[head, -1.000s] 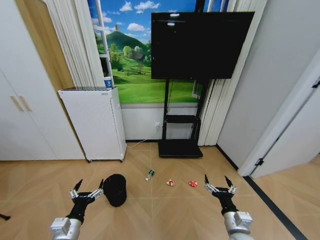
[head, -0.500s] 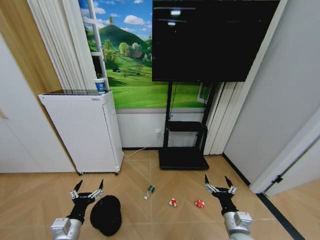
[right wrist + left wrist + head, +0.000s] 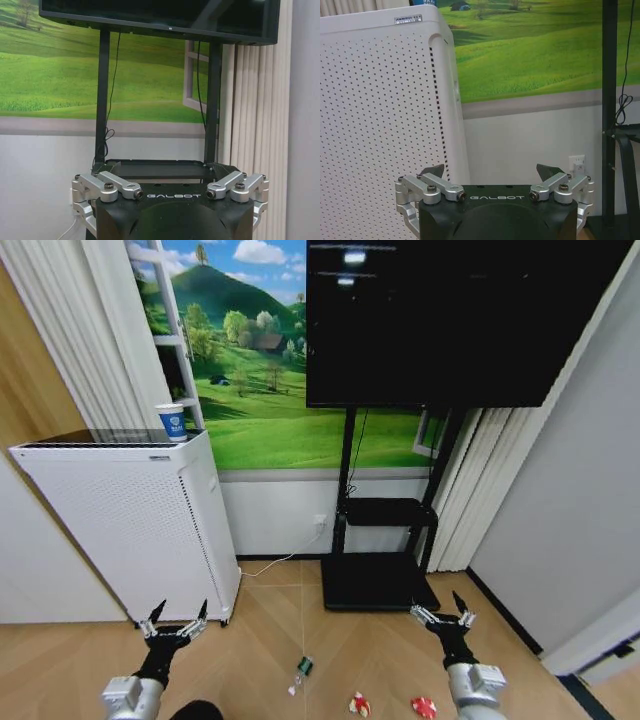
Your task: Pick up the trash bin and place the garbage on the floor into it.
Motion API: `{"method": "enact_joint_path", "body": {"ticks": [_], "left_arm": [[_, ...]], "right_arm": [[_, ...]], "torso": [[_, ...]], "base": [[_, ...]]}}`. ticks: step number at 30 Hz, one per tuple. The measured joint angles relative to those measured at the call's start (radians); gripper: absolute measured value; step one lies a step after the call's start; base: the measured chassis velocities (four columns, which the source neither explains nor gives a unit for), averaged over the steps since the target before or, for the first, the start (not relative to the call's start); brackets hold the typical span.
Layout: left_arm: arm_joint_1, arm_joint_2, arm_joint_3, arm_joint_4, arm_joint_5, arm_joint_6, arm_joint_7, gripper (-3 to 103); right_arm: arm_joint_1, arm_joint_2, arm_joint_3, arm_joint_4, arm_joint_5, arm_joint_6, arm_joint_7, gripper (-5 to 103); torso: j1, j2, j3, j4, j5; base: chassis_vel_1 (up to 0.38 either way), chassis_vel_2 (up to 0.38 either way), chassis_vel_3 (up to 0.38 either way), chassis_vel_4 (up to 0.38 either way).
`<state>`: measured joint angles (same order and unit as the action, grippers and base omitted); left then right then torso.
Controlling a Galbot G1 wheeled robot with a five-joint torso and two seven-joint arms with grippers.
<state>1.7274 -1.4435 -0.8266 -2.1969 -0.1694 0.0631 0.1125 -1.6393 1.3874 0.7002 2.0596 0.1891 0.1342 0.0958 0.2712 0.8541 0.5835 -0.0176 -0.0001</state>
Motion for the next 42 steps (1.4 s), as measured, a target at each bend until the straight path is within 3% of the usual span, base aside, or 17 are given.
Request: {"method": "enact_joint_path", "body": {"ticks": [4,20,32,42], "left_arm": [[0.002,-0.003,0.001,0.002,0.004,0.001,0.0,100],[0.03,-0.043,0.004,0.02,0.004,-0.036,-0.002,100],[0.046,-0.043,0.004,0.036,-0.012,-0.041,-0.013,100],[0.079,-0.033,0.0,0.071,-0.009,-0.08,-0.005,100]], "right_arm": [[-0.001,0.001,-0.002,-0.001,0.0,0.001,-0.001,100],[-0.009,0.006,-0.008,-0.002,-0.01,0.008,-0.005,100],[-0.011,0.009,-0.006,-0.007,-0.011,0.011,-0.005,100],[-0.013,0.018,0.003,-0.015,-0.015,0.021,0.001,100]], "torso": [[-0.01,-0.021,-0.012,0.0011,0.0],[-0.042,-0.098,-0.056,0.0006,0.0001],[-0.064,-0.147,-0.084,0.0005,0.0001],[-0.084,-0.194,-0.11,0.0006,0.0]], "base": [[0.079,-0.03,-0.064,0.004],[0.016,-0.008,-0.009,0.012],[0.0,0.0,0.0,0.0],[0.0,0.0,0.0,0.0]]}}
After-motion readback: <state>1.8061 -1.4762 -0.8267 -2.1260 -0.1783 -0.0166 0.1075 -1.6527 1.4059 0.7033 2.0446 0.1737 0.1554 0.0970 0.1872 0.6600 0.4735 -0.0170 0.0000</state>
